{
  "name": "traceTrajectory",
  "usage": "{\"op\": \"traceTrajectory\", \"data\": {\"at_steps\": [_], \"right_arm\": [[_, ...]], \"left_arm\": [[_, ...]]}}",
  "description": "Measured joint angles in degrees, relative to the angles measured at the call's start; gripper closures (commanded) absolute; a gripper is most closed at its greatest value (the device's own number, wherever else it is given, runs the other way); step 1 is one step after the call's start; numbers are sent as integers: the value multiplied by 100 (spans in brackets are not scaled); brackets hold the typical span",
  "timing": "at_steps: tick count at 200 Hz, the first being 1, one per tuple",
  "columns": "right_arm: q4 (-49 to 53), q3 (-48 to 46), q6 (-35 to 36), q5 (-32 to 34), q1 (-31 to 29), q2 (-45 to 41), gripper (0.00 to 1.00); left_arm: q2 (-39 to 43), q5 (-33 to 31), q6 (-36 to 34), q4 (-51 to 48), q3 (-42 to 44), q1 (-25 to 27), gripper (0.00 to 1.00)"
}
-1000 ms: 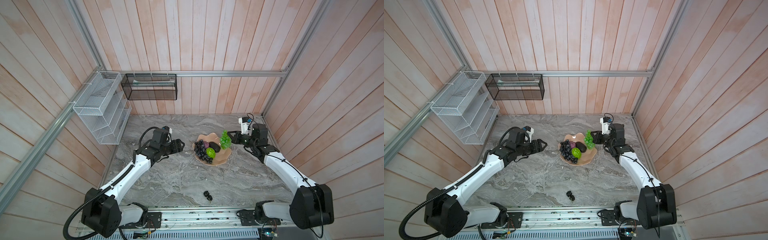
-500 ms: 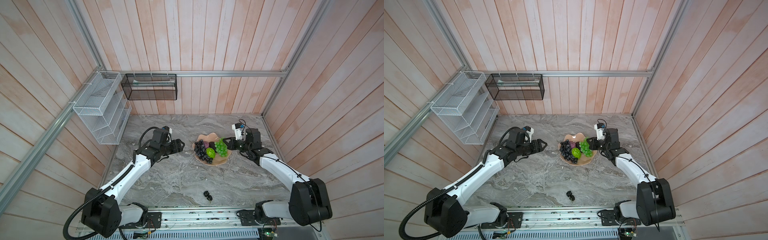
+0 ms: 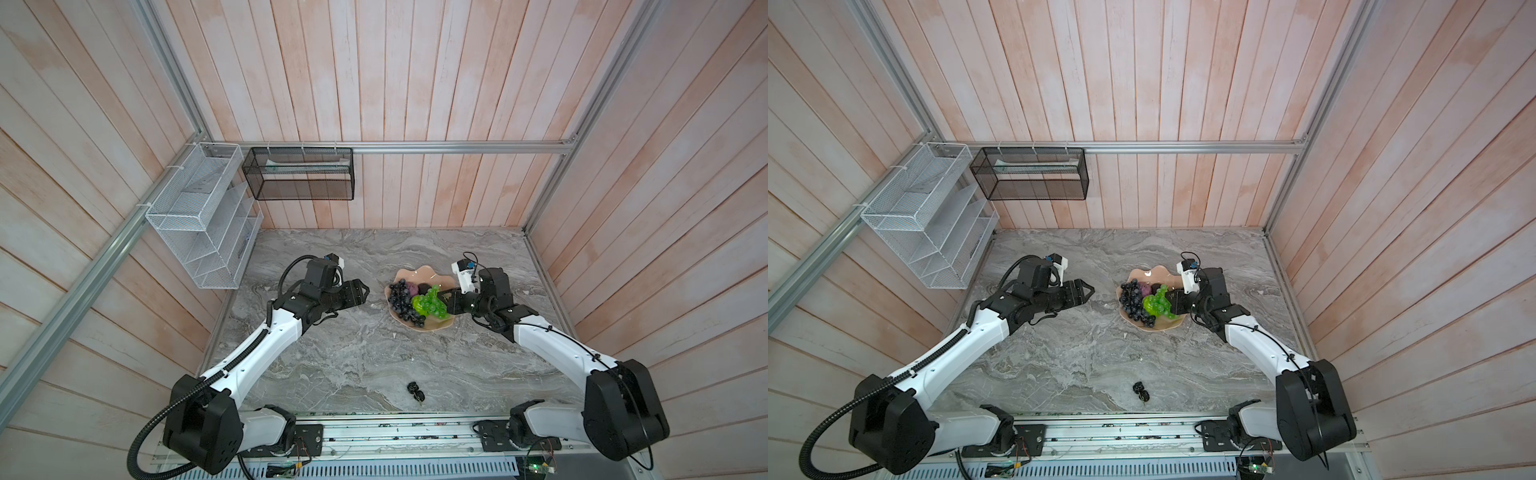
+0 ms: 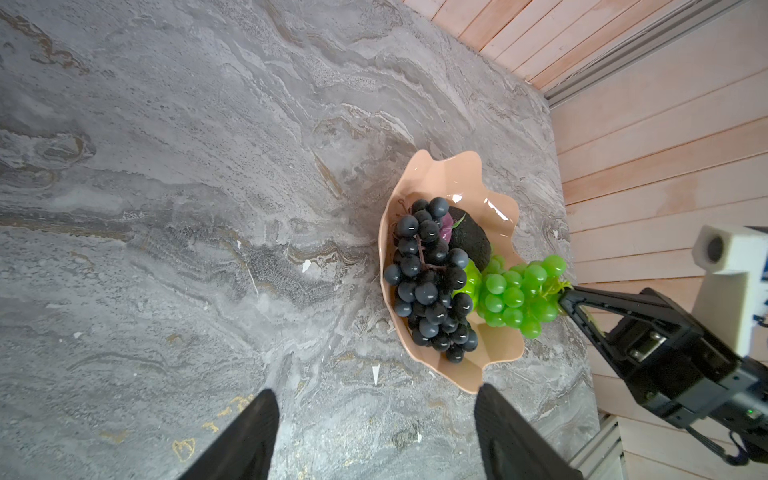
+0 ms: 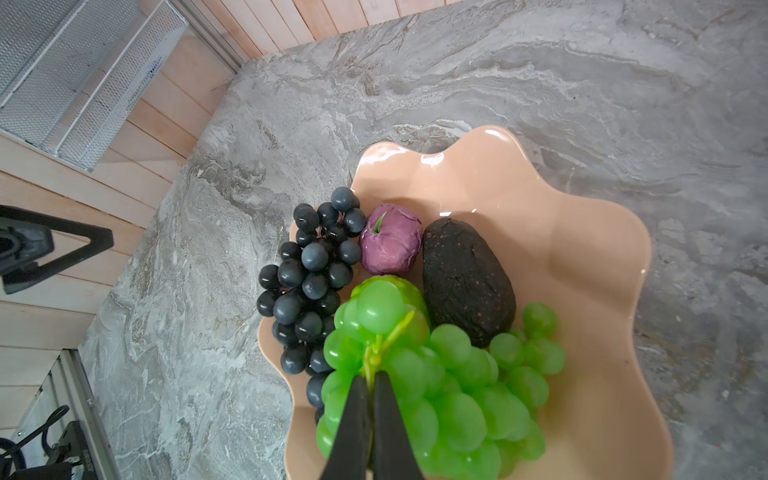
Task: Place and organize the fake fruits in the fruit bowl
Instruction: 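Open the right gripper to release the green grapes and withdraw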
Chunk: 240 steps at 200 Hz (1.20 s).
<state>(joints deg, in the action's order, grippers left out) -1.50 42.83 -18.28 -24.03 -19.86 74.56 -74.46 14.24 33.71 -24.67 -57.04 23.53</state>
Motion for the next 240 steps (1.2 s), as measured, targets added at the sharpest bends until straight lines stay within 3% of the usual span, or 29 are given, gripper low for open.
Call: {"op": "traceTrajectory", "data": {"at_steps": [79,150,240], "right_arm": [[564,402,-564,155,-376,-911,100],[330,466,-1034,-151,-389,-599,100],[-269,195,-841,-590,658,269,100]], "left_arm": [[0,-7,22,2,48,0,23],[0,-26,46,17,103,7,23],[-39,-107,61,20,101,15,23]]}}
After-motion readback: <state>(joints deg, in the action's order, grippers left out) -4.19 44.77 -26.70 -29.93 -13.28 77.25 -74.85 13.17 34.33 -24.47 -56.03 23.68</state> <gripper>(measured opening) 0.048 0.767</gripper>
